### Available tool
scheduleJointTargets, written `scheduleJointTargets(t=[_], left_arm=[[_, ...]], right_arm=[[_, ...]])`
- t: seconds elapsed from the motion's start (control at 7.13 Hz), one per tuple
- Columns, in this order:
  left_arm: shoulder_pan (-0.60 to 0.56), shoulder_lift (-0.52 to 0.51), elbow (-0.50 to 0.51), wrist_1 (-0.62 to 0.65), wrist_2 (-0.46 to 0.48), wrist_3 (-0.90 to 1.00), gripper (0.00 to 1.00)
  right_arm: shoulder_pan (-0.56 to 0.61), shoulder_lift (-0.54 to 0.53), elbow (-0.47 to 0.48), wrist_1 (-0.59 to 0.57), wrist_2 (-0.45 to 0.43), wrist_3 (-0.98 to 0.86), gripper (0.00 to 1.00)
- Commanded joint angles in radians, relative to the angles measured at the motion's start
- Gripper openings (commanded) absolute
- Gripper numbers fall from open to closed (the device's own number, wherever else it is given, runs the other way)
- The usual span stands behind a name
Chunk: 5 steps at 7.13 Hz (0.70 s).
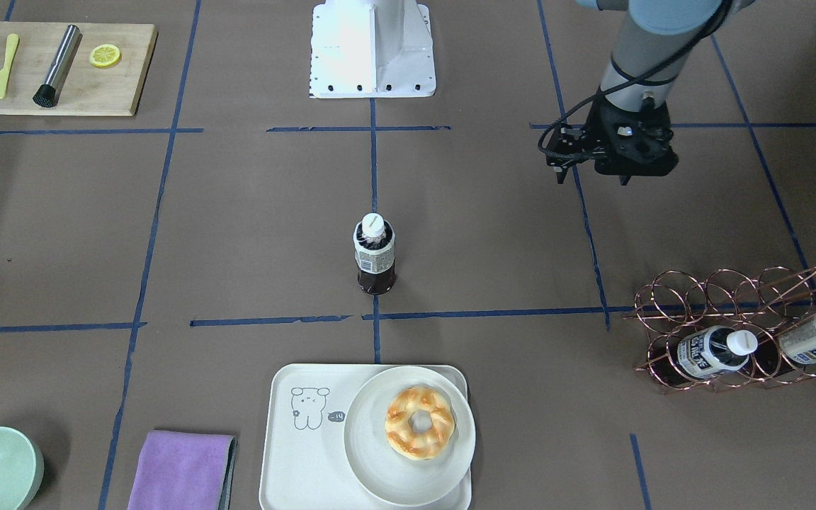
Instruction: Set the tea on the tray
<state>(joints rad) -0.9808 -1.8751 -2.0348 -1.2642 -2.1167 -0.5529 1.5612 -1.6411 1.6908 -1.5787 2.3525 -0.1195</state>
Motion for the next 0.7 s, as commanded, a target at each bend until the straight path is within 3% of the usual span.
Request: scheduleJointTargets(t=[0.0, 0.14, 0.28, 0.56], left_arm=[[-0.297, 0.153, 0.071, 0.012, -0.138, 0.451, 1.0], [-0.402, 0.178, 0.135, 0.014, -0.138, 0.576, 1.0], [-0.47, 0.274, 0.155, -0.007, -0.137, 0.618, 1.0], [-0.531, 0.324, 0.191, -0.055, -0.14, 0.66, 1.0]], right_arm=[[-0.004, 0.001, 0.004, 0.006, 0.002, 0.001, 1.0], [-0.012, 0.007, 0.004, 0.006, 0.004, 0.003, 1.0], [-0.021, 0.013, 0.018, 0.006, 0.01, 0.004, 1.0], [-0.105, 0.046, 0.134, 0.005, 0.054, 0.228, 0.99]])
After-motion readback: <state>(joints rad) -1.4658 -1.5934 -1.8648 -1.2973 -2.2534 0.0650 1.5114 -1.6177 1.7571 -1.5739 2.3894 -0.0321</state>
